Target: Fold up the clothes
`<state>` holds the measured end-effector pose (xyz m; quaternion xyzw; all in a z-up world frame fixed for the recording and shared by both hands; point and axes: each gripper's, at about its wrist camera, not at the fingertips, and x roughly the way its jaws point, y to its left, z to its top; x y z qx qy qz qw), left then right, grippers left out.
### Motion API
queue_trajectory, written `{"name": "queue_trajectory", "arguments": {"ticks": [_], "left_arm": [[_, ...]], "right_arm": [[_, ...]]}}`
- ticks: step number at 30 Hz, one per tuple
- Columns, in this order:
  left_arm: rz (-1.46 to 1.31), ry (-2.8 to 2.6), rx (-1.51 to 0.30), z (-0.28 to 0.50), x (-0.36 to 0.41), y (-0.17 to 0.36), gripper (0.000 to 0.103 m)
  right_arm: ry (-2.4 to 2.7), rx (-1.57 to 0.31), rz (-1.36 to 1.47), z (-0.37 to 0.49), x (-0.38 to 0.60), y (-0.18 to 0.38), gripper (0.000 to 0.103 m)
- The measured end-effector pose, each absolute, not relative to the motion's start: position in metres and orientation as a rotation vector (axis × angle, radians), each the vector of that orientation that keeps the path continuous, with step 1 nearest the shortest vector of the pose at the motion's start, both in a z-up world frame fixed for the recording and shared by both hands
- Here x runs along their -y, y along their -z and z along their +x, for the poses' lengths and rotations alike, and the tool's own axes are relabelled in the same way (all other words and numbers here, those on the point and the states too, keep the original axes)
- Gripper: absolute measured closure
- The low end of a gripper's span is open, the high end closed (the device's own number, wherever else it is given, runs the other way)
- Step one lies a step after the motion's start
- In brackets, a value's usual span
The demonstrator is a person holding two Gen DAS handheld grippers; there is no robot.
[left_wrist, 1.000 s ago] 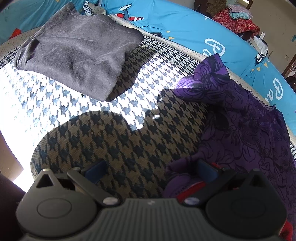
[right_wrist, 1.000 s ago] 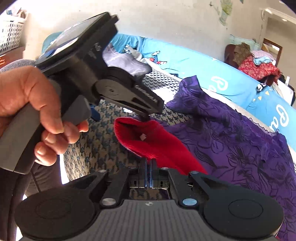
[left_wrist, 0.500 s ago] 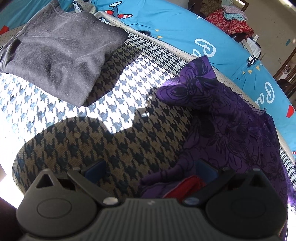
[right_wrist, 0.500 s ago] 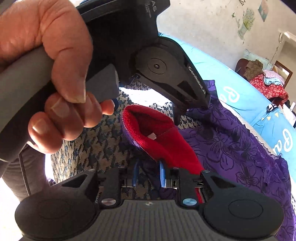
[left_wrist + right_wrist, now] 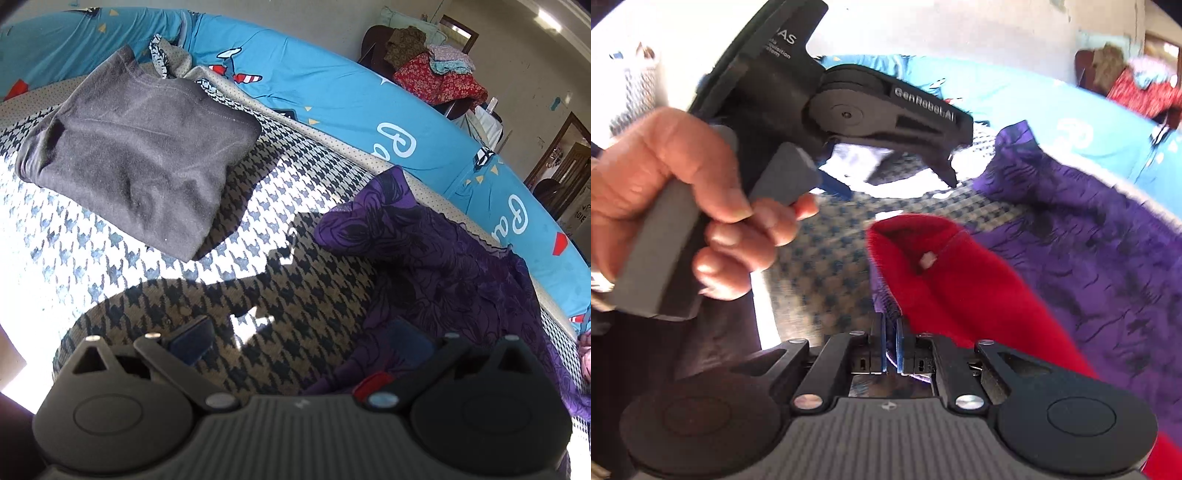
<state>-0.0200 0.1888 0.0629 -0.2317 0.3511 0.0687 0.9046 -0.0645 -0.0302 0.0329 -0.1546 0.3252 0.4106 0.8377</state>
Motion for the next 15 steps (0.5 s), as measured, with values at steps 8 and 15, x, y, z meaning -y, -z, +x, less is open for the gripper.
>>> {"name": "queue_trajectory", "arguments": {"ticks": [8,15], "left_arm": [[-0.412,-0.133,-0.741,-0.028,-0.18,-0.059,0.0],[-0.388,-0.111,-0.791,-0.029,-0.172,-0.05,0.0]], "right_arm": [[-0.938,-0.712,-0.355,-0.099,0.022,-0.021,0.101],[-0.727,-0.586,-0.343,-0.091,0.048,-0.038,0.1]]}}
